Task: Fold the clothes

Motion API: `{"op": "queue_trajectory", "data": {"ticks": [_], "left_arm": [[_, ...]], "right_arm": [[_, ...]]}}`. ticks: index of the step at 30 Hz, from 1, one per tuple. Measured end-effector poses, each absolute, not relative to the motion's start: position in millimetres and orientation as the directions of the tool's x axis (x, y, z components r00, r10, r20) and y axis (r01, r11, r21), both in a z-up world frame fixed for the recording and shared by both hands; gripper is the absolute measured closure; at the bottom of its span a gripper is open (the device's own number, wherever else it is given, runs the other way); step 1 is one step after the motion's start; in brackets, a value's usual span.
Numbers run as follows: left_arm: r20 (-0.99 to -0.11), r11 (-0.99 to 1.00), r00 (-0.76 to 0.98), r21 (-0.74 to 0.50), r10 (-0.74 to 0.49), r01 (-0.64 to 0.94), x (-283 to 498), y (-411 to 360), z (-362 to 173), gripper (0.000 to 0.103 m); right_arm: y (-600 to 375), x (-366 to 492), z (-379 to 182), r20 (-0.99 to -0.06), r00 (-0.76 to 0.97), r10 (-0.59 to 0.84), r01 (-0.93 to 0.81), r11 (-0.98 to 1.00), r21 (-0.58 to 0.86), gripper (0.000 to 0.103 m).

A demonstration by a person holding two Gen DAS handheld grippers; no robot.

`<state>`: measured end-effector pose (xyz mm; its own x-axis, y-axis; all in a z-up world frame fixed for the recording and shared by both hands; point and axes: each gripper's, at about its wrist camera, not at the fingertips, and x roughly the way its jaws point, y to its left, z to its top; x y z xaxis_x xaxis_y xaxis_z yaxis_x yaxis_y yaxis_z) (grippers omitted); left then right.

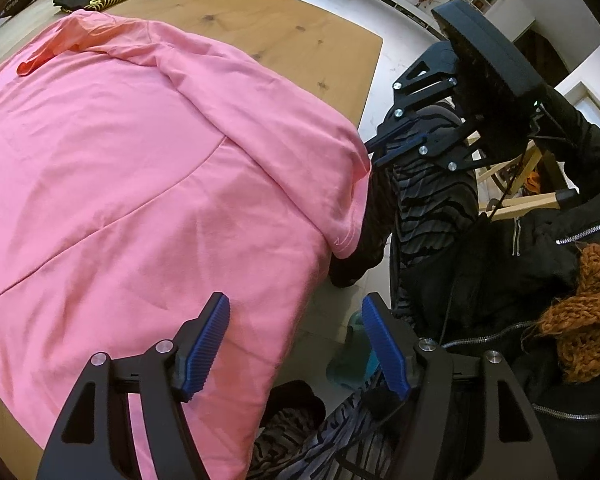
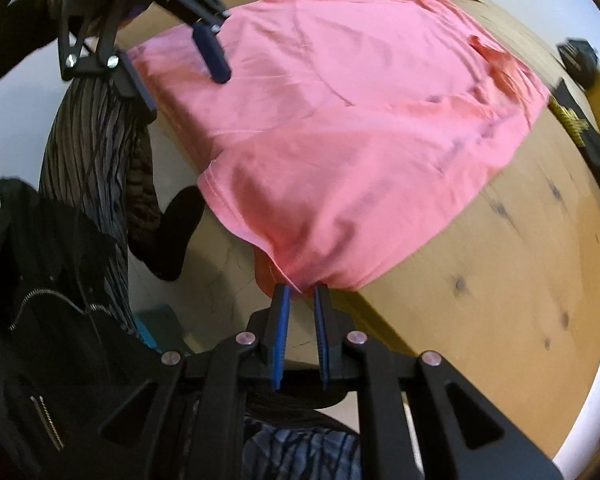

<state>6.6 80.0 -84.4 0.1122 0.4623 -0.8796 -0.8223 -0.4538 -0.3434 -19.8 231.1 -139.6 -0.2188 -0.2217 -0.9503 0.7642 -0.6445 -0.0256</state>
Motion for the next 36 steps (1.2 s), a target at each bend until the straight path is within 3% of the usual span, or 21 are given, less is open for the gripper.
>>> {"op": "queue_trajectory", "data": {"ticks": [9,11,14,17,23,26,30,34,36], "left_arm": [[-0.88,-0.459,0.116,-0.348,0.46,-0.817,5,79,-82,0.036],[-0.881,-0.46,0.116,-0.348,0.459,-0.817,5,78,-81,0.035],[-0.882,-0.462,0.113,-0.345,0.458,-0.817,4,78,-81,0.035],[-0.88,-0.456,0.116,-0.347,0.461,-0.819,5,77,-80,0.033],[-0.871,-0.446,0.119,-0.356,0.476,-0.821,6,76,-80,0.03],[-0.867,-0.444,0.121,-0.362,0.483,-0.819,5,75,-80,0.03],[-0.866,-0.443,0.12,-0.363,0.486,-0.82,3,76,-80,0.03],[-0.866,-0.449,0.126,-0.368,0.483,-0.814,1,77,-79,0.03],[-0.872,-0.451,0.133,-0.368,0.471,-0.813,2,80,-79,0.03]], "right_arm": [[229,-32,-156,-0.968,-0.148,-0.203,0.808,-0.59,0.0,0.09],[231,-34,-157,-0.968,-0.13,-0.217,0.799,-0.601,0.027,0.097],[235,-31,-153,-0.966,-0.101,-0.239,0.786,-0.614,0.07,0.099],[247,-24,-131,-0.94,-0.055,-0.335,0.741,-0.645,0.186,0.099],[294,-29,-60,-0.78,-0.144,-0.609,0.569,-0.696,0.438,0.099],[310,-29,-79,-0.834,-0.135,-0.535,0.479,-0.772,0.417,0.099],[309,-20,-136,-0.926,0.089,-0.366,0.411,-0.834,0.369,0.097],[310,-19,-134,-0.941,0.065,-0.333,0.442,-0.836,0.326,0.097],[302,-30,-115,-0.937,-0.063,-0.343,0.481,-0.833,0.273,0.095]]}}
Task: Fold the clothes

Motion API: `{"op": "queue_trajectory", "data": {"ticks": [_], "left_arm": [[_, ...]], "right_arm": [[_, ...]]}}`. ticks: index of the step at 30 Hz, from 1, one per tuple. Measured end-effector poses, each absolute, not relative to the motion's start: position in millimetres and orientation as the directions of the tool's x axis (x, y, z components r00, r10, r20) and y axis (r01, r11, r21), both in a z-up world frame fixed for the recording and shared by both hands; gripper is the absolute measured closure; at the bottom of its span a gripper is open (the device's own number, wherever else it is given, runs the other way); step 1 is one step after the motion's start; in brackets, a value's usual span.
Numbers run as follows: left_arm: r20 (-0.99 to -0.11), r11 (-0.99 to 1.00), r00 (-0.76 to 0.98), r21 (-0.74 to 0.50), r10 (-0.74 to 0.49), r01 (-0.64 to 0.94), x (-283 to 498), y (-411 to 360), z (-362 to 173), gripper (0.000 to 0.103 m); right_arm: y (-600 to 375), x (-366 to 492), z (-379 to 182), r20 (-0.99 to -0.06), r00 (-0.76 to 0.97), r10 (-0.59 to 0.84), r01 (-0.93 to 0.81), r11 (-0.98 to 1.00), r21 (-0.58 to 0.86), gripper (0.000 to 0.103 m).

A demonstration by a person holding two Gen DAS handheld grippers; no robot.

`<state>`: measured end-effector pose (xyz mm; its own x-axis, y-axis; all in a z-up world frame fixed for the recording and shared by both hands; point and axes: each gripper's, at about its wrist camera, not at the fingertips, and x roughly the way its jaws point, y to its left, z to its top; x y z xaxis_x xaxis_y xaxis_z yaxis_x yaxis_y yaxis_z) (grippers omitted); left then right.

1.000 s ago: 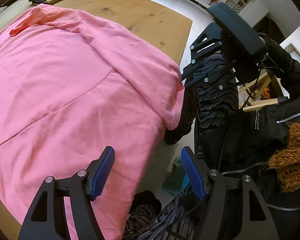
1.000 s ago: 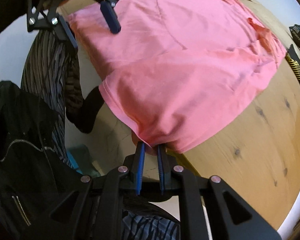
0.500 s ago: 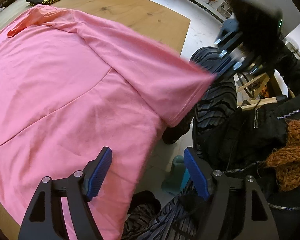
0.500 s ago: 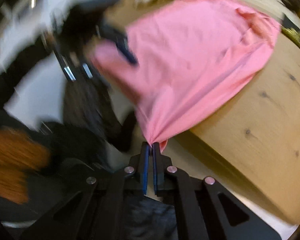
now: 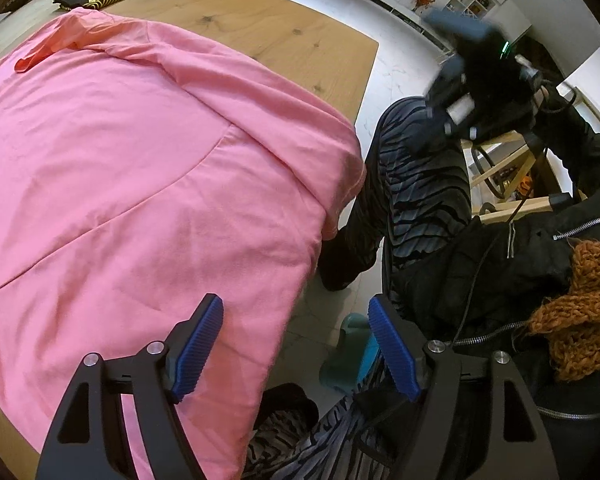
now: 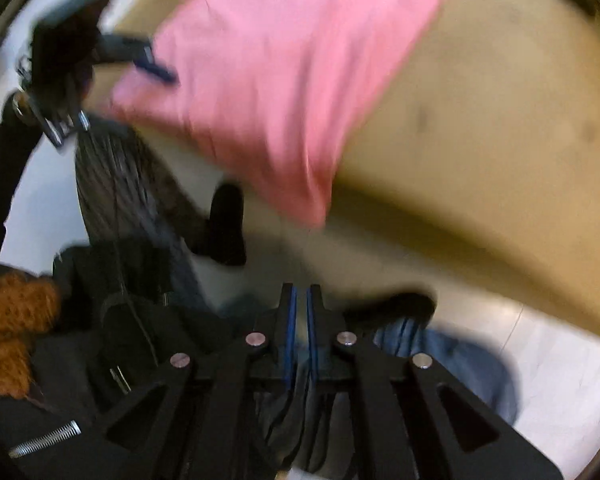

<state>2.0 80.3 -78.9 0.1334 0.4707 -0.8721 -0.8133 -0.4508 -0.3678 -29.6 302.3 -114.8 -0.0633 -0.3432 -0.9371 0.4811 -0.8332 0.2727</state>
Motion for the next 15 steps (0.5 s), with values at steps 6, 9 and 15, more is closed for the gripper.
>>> {"op": "queue_trajectory", "data": {"ticks": [6,9,15], "left_arm": [[-0.875,-0.437,0.106,-0.337,0.472,-0.834,4,83,-66,0.03],[-0.878,-0.461,0.082,-0.325,0.471,-0.826,0,77,-64,0.03],[-0.88,-0.493,0.049,-0.31,0.473,-0.813,-4,64,-58,0.03]], "right_arm": [[262,-68,-105,-0.904,-0.255,-0.343,0.577,-0.804,0.143,0.087],[247,-82,-126,-0.922,-0.238,-0.306,0.591,-0.799,0.113,0.086],[234,-74,-121,-0.94,-0.089,-0.33,0.683,-0.707,0.183,0.083]]}}
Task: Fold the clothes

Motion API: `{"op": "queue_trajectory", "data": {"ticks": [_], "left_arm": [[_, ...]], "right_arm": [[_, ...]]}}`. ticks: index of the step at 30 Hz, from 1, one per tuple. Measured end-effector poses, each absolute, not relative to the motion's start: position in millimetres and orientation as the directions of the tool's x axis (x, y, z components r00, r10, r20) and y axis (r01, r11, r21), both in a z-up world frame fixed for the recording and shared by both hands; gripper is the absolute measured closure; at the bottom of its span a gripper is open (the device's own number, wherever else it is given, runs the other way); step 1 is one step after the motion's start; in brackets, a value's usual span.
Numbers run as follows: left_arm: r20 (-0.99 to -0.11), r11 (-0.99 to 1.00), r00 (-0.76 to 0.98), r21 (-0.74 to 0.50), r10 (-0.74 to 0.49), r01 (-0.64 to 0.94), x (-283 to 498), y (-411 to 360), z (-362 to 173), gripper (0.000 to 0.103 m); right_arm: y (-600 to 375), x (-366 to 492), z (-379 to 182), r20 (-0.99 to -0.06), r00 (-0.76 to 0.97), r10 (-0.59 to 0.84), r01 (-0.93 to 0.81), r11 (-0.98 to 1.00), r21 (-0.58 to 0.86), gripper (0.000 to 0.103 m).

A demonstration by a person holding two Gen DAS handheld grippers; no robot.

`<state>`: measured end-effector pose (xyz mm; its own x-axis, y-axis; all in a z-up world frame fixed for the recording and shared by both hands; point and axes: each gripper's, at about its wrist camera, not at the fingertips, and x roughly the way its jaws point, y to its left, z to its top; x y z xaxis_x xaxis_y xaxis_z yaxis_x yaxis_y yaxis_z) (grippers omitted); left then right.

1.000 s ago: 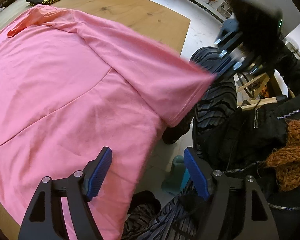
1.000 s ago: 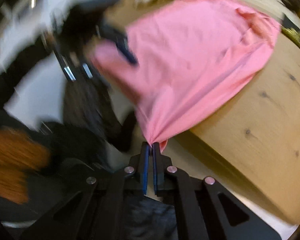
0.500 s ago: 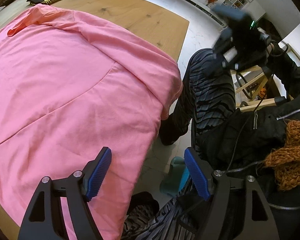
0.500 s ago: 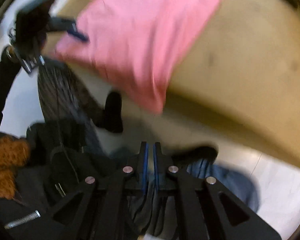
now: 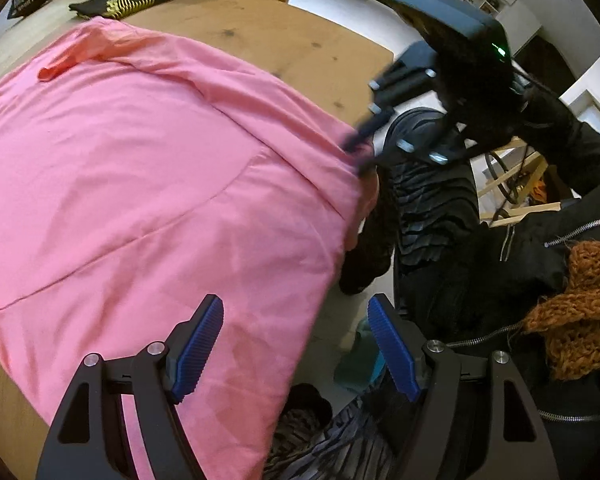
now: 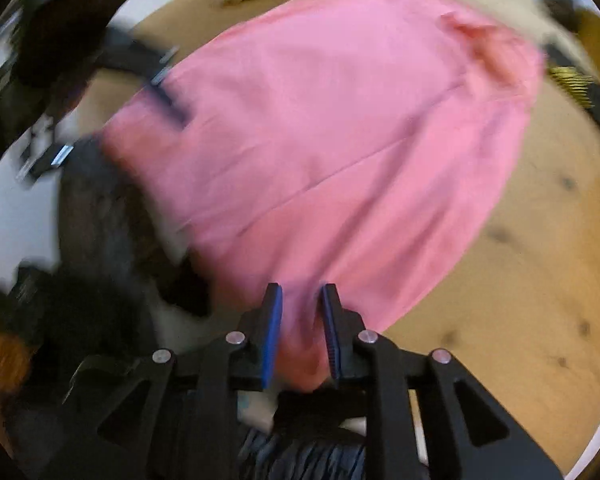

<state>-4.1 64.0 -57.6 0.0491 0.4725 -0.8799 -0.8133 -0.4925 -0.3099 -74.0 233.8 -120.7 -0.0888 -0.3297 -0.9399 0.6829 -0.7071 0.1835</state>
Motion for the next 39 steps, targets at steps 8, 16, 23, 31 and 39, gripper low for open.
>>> {"op": "queue_trajectory", "data": {"ticks": [8,16,23,31,39], "left_arm": [[-0.871,-0.524,0.001,-0.296,0.491,-0.798,-12,53,-45,0.03],[-0.829,-0.381,0.045,-0.304,0.557,-0.873,-43,133,-28,0.03],[-0.811,-0.247,0.171,-0.36,0.56,-0.9,-63,185,-47,0.03],[-0.799,-0.234,0.264,-0.444,0.541,-0.865,-58,169,-69,0.028],[-0.823,-0.422,0.068,-0.359,0.565,-0.833,-40,93,-49,0.028]], "right_arm": [[258,-179,-82,-0.909,-0.312,-0.275,0.587,-0.808,0.043,0.082],[286,-343,-61,-0.879,-0.424,-0.217,0.429,-0.903,0.016,0.083],[278,-430,-95,-0.901,-0.388,-0.192,0.409,-0.912,0.018,0.083],[271,-477,-124,-0.91,-0.384,-0.159,0.417,-0.909,-0.017,0.082],[250,-469,-128,-0.91,-0.387,-0.149,0.461,-0.886,-0.051,0.082]]}}
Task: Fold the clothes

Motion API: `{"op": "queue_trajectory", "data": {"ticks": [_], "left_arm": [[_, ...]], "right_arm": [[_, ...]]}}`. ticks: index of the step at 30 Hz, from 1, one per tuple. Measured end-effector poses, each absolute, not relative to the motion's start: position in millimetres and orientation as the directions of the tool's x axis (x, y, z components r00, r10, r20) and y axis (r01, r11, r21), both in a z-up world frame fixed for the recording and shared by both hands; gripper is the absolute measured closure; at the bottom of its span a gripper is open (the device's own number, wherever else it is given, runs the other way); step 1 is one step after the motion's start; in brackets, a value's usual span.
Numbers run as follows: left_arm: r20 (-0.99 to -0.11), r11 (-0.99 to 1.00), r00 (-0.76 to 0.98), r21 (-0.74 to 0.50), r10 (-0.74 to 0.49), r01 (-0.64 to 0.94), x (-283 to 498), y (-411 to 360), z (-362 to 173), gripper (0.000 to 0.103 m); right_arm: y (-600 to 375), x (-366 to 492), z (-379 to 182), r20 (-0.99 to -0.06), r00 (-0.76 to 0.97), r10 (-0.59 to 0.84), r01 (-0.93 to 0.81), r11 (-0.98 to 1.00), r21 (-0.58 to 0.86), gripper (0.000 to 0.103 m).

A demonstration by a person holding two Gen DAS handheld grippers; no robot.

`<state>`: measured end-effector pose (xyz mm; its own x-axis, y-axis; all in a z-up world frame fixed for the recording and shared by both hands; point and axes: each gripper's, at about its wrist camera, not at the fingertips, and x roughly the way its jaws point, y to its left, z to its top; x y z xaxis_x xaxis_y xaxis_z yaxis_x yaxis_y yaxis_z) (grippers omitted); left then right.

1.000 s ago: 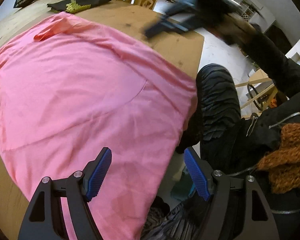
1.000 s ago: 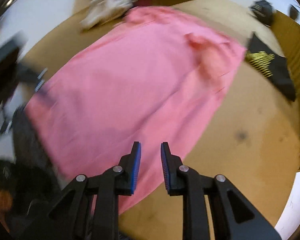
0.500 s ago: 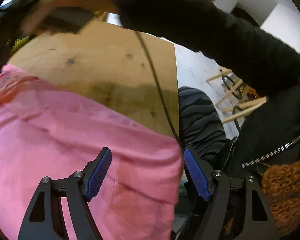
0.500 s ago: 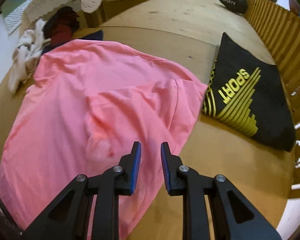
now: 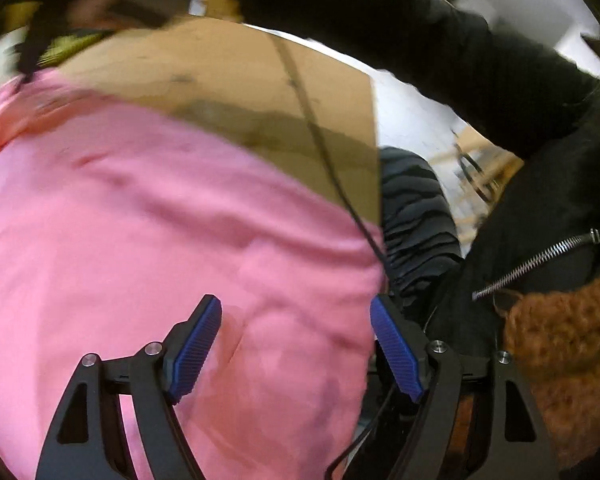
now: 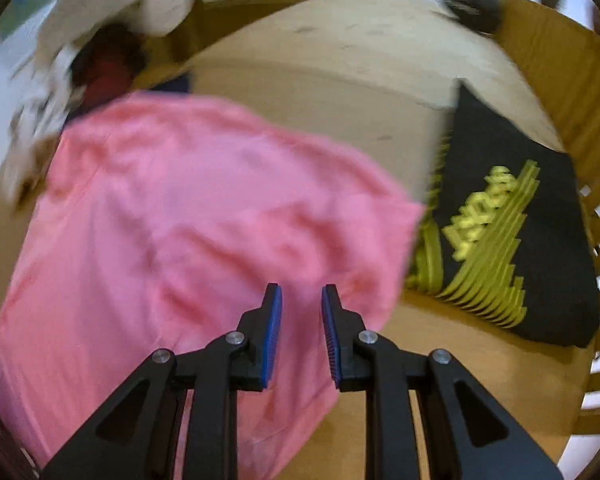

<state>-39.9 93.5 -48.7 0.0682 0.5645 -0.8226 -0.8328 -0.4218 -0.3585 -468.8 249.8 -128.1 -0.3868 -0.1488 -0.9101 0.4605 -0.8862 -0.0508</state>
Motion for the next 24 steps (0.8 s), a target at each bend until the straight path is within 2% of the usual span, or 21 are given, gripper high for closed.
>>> {"op": "queue_trajectory", "data": {"ticks": [4,6,8,13,18,22,24], "left_arm": [[-0.821,-0.601,-0.084,-0.339,0.565,-0.724,-27,23,-37,0.028],[-0.827,-0.705,-0.164,-0.333,0.537,-0.626,-14,-17,-34,0.028],[-0.838,-0.796,-0.24,-0.319,0.491,-0.514,4,-54,-34,0.028],[-0.865,-0.916,-0.328,-0.301,0.379,-0.265,42,-113,-42,0.028],[-0.898,-0.956,-0.334,-0.248,0.288,-0.157,70,-118,-53,0.028],[-0.905,-0.964,-0.335,-0.228,0.263,-0.14,76,-115,-58,0.031],[-0.907,-0.966,-0.336,-0.221,0.255,-0.134,77,-116,-59,0.039]], "right_arm": [[235,-470,-141,-0.917,-0.393,-0.072,0.49,-0.86,-0.143,0.078],[241,-481,-142,-0.926,-0.376,-0.037,0.447,-0.883,-0.146,0.066],[240,-489,-139,-0.929,-0.371,0.018,0.416,-0.891,-0.183,0.066],[197,-484,-95,-0.888,-0.418,-0.192,0.521,-0.852,-0.06,0.065],[127,-469,-69,-0.844,-0.433,-0.317,0.641,-0.766,-0.041,0.064],[64,-463,-72,-0.856,-0.438,-0.275,0.716,-0.683,-0.147,0.064],[33,-455,-82,-0.862,-0.444,-0.245,0.756,-0.619,-0.214,0.064]]}}
